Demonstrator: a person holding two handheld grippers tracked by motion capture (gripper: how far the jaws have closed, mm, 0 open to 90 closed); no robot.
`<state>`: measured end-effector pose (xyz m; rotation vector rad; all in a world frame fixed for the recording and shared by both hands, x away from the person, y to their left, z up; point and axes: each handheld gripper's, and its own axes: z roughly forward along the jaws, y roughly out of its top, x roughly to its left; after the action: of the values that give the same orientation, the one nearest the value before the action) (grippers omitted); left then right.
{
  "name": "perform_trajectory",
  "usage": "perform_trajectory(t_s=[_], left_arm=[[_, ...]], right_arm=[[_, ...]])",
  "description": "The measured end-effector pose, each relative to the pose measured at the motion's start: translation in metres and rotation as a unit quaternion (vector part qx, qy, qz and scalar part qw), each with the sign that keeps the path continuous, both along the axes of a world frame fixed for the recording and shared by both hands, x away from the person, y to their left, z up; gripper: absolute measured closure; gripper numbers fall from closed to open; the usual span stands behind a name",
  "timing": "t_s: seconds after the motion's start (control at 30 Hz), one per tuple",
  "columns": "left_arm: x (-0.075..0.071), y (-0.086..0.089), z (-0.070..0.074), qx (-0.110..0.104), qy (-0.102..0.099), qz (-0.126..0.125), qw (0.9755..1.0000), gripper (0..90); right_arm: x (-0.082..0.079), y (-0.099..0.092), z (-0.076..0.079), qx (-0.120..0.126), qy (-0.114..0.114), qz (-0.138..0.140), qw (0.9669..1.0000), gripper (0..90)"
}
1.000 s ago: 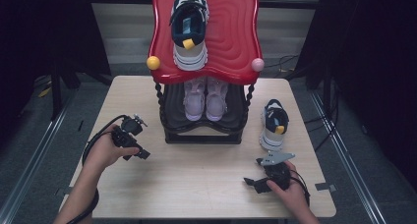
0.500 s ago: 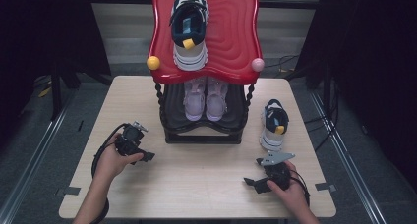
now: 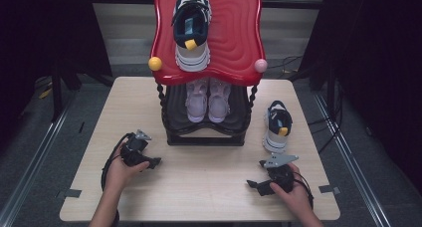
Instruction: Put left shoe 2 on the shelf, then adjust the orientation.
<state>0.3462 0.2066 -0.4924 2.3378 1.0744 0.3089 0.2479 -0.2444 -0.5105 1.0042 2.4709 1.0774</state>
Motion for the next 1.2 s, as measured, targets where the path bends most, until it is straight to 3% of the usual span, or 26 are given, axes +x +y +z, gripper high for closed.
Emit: perform_trajectory(t_s=[0.33,0.63,1.2], left_arm=[[-0.009,0.004,-0.009,-0.036,-0.045,0.015,0.9982,13.6],[-0.015,0.005,-0.017,-0.066,-0.08,0.035,0.994,12.0],[-0.016,0.005,-0.018,-0.069,-0.082,0.036,0.9936,11.8]], right_arm=[[0.0,0.0,0.0,0.0,0.0,0.0,1.0,13.0],[0.0,0.0,0.0,-0.001,0.001,-0.001,1.0,13.0],[0.0,0.0,0.0,0.0,-0.001,0.002,1.0,13.3]])
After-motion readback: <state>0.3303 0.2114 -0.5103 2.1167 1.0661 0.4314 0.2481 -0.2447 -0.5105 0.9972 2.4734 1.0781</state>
